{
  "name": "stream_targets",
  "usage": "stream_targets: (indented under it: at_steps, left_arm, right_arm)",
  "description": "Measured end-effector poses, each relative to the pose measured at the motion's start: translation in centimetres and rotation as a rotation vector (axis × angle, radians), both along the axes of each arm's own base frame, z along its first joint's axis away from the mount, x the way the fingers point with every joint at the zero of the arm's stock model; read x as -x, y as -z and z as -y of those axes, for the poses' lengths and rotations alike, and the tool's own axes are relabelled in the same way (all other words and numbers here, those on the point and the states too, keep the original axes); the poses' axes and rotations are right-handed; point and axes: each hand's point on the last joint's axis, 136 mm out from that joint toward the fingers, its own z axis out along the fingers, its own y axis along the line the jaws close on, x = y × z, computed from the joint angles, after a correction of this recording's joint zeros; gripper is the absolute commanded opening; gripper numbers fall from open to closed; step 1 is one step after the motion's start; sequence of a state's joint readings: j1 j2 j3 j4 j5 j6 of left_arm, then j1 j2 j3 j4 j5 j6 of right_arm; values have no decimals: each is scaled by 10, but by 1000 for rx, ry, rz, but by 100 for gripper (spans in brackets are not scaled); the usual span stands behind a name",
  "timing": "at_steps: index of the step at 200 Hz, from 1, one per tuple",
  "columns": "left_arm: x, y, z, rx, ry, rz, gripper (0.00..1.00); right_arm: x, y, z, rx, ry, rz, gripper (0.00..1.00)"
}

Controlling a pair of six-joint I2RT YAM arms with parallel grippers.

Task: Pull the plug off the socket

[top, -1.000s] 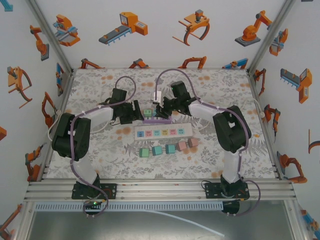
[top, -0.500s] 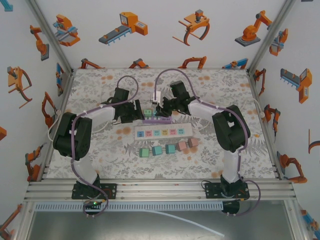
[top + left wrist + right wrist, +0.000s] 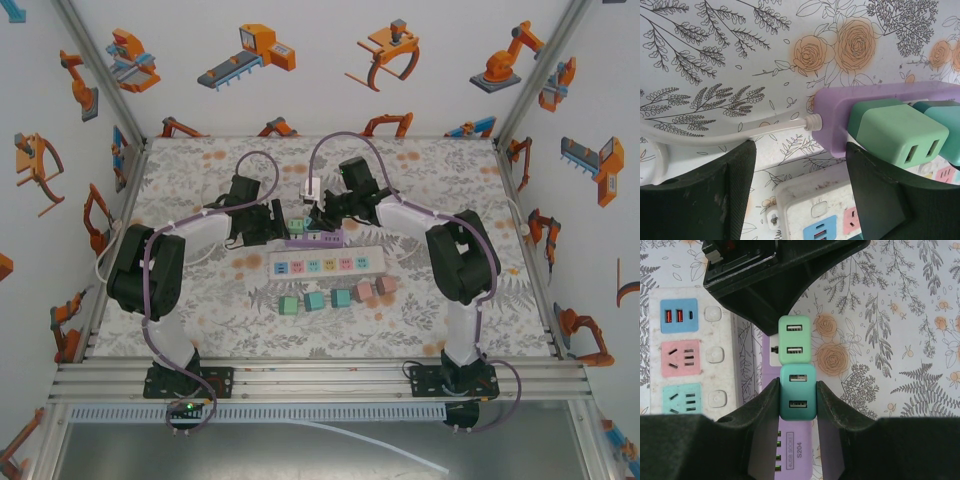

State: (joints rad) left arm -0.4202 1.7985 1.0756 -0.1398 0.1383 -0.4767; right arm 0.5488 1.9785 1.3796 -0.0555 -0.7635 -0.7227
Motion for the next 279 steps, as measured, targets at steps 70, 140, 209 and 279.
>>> stream_targets:
  at_steps: [70,140,209,279]
  left_arm:
    - [0,-1,1,2,1,3,67]
    - [12,-17,-5,-18,15,-2,66]
    - [35,-137,12,152,124,265,67]
    - [142,-191,68,258,556,462,72]
  right_arm:
    - [3,-17,2,-34,28,0,17]
    - [8,-95,27,-202,288,-9,18]
    - [36,-162,100,-410,734,-253,16]
    - [97,-99,196,-573,1157,-586,15]
